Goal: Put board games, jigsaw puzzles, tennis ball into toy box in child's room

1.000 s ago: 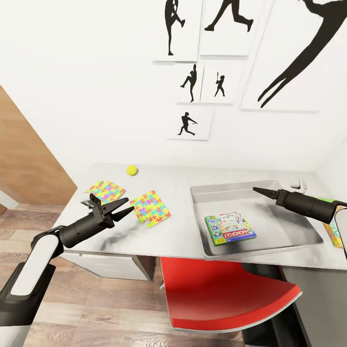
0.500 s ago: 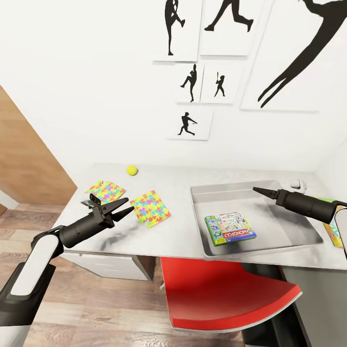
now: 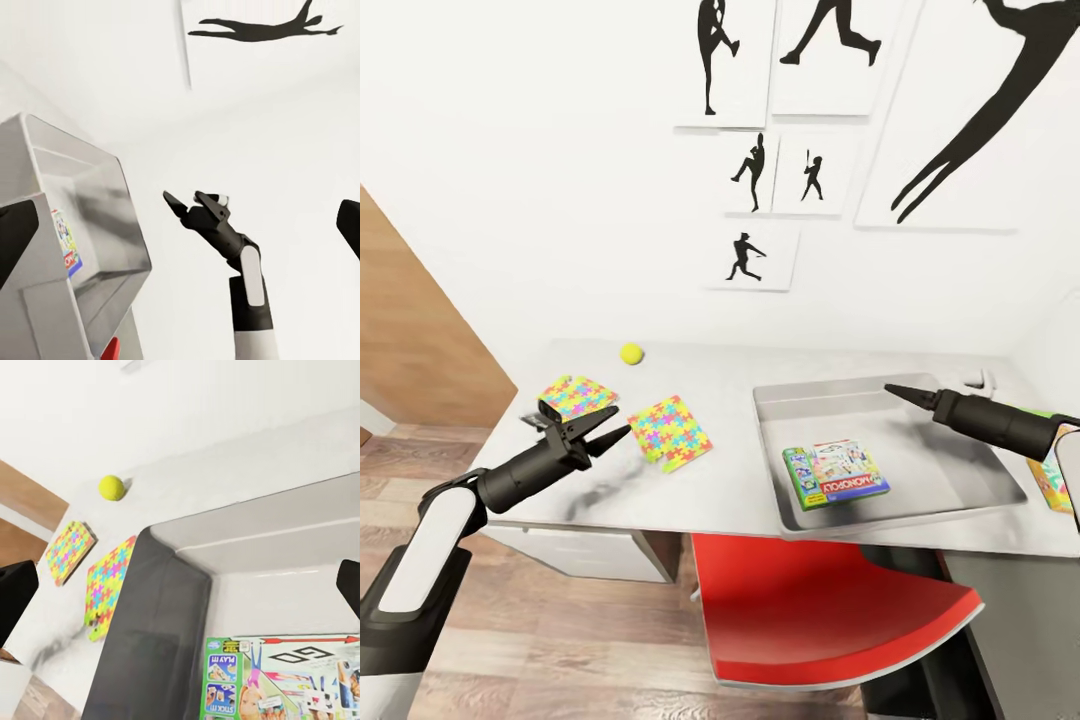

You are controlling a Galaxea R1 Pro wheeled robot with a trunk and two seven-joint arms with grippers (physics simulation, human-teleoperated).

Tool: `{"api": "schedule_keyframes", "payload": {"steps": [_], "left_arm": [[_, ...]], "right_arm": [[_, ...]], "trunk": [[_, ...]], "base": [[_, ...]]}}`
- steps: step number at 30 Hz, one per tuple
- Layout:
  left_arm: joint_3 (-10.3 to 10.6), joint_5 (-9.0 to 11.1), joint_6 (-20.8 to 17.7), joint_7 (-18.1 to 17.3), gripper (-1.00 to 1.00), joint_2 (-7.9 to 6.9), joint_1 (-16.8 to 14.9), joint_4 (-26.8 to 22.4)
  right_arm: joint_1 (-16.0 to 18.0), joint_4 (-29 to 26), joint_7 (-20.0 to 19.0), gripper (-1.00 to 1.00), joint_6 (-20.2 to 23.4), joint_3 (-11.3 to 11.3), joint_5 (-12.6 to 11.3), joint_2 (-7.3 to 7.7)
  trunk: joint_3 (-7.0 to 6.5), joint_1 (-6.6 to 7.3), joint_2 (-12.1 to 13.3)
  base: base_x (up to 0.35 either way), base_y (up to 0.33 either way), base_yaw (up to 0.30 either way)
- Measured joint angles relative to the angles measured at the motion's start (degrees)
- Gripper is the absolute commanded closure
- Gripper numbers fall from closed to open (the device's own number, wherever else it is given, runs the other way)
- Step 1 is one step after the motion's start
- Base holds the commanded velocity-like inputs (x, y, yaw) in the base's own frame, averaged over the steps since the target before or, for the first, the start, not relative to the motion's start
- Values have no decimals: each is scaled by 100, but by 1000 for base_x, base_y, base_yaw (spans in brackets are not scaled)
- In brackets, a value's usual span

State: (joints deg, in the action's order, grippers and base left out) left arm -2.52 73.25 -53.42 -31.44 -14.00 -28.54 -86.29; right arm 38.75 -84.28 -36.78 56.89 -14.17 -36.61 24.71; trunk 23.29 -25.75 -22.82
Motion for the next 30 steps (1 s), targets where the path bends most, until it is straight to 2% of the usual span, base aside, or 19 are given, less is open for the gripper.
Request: {"api": "schedule_keyframes", "payload": {"steps": [7, 14, 30], "left_arm": [[-225, 0, 12, 12, -100, 12, 1, 29], [-448, 1, 16, 17, -100, 16, 2, 16], [-495, 0, 26, 14, -100, 19, 2, -28]], "right_arm": [[8, 0, -27, -100, -24, 5, -217, 5], [11, 0, -37, -100, -35, 7, -263, 6], [13, 0, -46, -100, -41, 9, -293, 6]], "trunk": [[0, 0, 0], [0, -1, 0], [0, -2, 0]], "base": [[-2, 0, -47], [-91, 0, -18], [-255, 0, -4]]}}
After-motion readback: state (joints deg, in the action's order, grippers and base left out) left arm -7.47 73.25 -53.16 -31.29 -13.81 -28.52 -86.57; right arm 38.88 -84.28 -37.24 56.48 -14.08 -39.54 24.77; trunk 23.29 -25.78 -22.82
